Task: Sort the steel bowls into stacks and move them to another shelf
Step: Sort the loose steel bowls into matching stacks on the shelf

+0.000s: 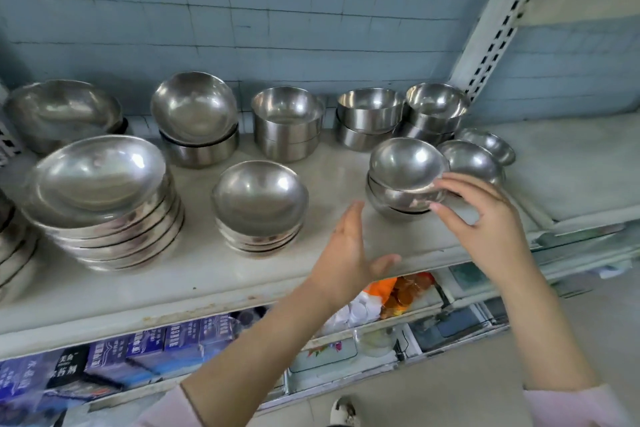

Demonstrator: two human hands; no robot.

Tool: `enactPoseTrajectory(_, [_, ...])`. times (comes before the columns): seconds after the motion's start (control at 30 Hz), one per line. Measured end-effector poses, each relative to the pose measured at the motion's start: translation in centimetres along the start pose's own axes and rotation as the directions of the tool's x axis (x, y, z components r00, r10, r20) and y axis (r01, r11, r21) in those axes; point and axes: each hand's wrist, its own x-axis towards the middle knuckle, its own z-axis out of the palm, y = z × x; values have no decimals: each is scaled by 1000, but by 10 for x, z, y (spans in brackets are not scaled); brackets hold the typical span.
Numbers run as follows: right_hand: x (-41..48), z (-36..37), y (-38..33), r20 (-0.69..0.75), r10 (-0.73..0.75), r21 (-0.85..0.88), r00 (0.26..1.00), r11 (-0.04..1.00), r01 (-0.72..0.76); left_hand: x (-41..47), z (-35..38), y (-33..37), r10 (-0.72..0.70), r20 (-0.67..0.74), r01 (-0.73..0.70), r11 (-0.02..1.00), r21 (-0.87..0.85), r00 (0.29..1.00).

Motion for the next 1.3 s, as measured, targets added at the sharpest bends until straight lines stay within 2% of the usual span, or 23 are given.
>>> enactPoseTrajectory(0.07, [12, -4, 16, 64, -52, -24, 997, 998, 54, 25, 18, 3, 10, -51, -10, 1000, -14, 999])
enactPoseTrajectory(0.13, [23, -5, 30, 127, -109, -31, 986, 993, 114, 49, 34, -2, 46, -163, -56, 997, -60, 986])
enactPoseTrajectory(0.2, [33, -5, 44, 188, -139, -25, 972, 989, 146, 67, 44, -3, -10, -268, -30, 989, -146, 963])
enactPoseTrajectory(0.27, [41, -3, 57, 214, -174, -13, 961, 983, 181, 78, 49, 1, -37, -328, -42, 972, -229, 944])
enactPoseTrajectory(0.33, [47, 0, 65, 200, -226, 9, 954, 974, 228, 85, 51, -2, -31, -363, -62, 968, -243, 931])
enactPoseTrajectory(0.53, [64, 3, 82, 237, -333, 64, 912, 943, 328, 89, 58, -14, -46, -374, -25, 983, -184, 926])
enactPoseTrajectory(0.63, [71, -1, 85, 209, -388, 123, 898, 921, 369, 88, 59, -14, -55, -374, -17, 982, -187, 926])
enactPoseTrajectory(0.83, [82, -13, 78, 233, -414, 278, 880, 895, 348, 87, 60, -9, -96, -366, 19, 978, -207, 926])
enactPoseTrajectory(0.97, [80, -17, 69, 122, -471, 271, 874, 863, 427, 63, 55, 8, -89, -380, 77, 996, -46, 921])
enactPoseTrajectory(1.03, [79, -16, 59, 49, -494, 295, 868, 837, 460, 32, 45, 11, -36, -426, 52, 998, 26, 904])
enactPoseTrajectory(1.1, [77, -13, 46, 0, -517, 330, 856, 808, 488, -7, 34, 7, 90, -506, -22, 990, 139, 858])
enactPoseTrajectory(1.13, [76, -9, 37, -17, -530, 342, 848, 794, 504, -28, 27, 5, 137, -571, -31, 981, 192, 809])
enactPoseTrajectory(1.23, [71, 11, 1, -56, -575, 369, 816, 747, 552, -75, 7, -5, 110, -787, 63, 981, 186, 607])
enactPoseTrajectory(1.3, [67, 29, -27, -79, -602, 388, 794, 715, 581, -91, -9, -17, 68, -856, 138, 977, 160, 513])
